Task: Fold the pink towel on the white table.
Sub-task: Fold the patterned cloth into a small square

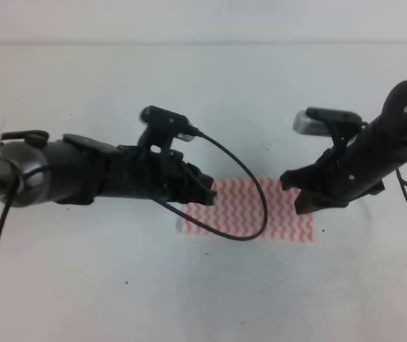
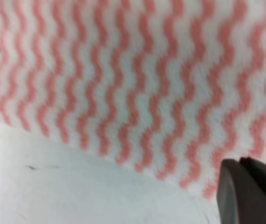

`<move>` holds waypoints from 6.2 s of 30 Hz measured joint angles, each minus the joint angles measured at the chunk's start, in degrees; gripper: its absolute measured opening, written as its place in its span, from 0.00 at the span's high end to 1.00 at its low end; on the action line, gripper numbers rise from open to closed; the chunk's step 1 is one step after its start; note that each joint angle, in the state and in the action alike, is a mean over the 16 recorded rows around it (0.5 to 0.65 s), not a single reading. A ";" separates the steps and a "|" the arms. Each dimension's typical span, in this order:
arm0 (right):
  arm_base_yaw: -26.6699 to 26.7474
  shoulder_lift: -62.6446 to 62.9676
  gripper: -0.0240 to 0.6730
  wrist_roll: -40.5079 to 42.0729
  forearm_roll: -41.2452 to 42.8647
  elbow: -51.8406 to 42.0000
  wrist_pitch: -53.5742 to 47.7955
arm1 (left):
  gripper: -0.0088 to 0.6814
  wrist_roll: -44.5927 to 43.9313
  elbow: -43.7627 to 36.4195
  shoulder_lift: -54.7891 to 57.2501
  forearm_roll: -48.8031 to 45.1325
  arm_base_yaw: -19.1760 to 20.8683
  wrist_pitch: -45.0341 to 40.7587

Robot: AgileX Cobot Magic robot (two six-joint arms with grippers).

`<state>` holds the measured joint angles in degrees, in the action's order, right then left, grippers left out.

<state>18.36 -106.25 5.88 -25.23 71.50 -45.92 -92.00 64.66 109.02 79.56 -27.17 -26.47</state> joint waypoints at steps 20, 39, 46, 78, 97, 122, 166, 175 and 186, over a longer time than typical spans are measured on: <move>0.00 2.66 0.99 0.00 -1.74 -0.01 1.40 | 0.99 14.70 0.38 3.92 -10.49 3.12 -10.34; -0.01 2.72 0.99 0.02 -2.36 0.00 0.40 | 1.00 32.89 1.72 0.82 -29.82 3.15 -12.08; -0.01 2.72 0.99 0.06 -2.67 0.00 0.05 | 1.00 34.88 2.44 1.67 -31.89 3.15 -11.98; 0.00 2.69 0.99 0.06 -2.61 0.01 3.61 | 1.00 27.72 8.60 5.69 -25.39 3.16 -4.75; 0.00 2.61 0.82 -13.24 9.90 0.01 6.65 | 0.99 32.85 8.61 6.18 -26.62 3.17 -9.34; -0.01 -3.36 0.58 -16.62 10.53 0.09 6.29 | 1.00 29.42 8.61 3.47 -26.59 3.17 -10.32; 0.70 -1.71 0.98 -12.52 5.77 1.99 7.04 | 0.99 26.29 8.84 9.26 -26.15 3.21 -11.06; 3.06 -1.15 0.99 -8.41 -0.09 3.33 7.73 | 1.00 25.84 8.78 9.31 -26.19 3.21 -10.95; 4.70 -2.35 0.99 -7.77 -1.26 3.41 9.80 | 1.00 24.29 8.63 7.14 -26.69 3.20 -10.76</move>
<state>23.05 -108.60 -1.89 -26.48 74.91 -36.12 -67.71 73.29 116.16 52.88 -23.97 -37.23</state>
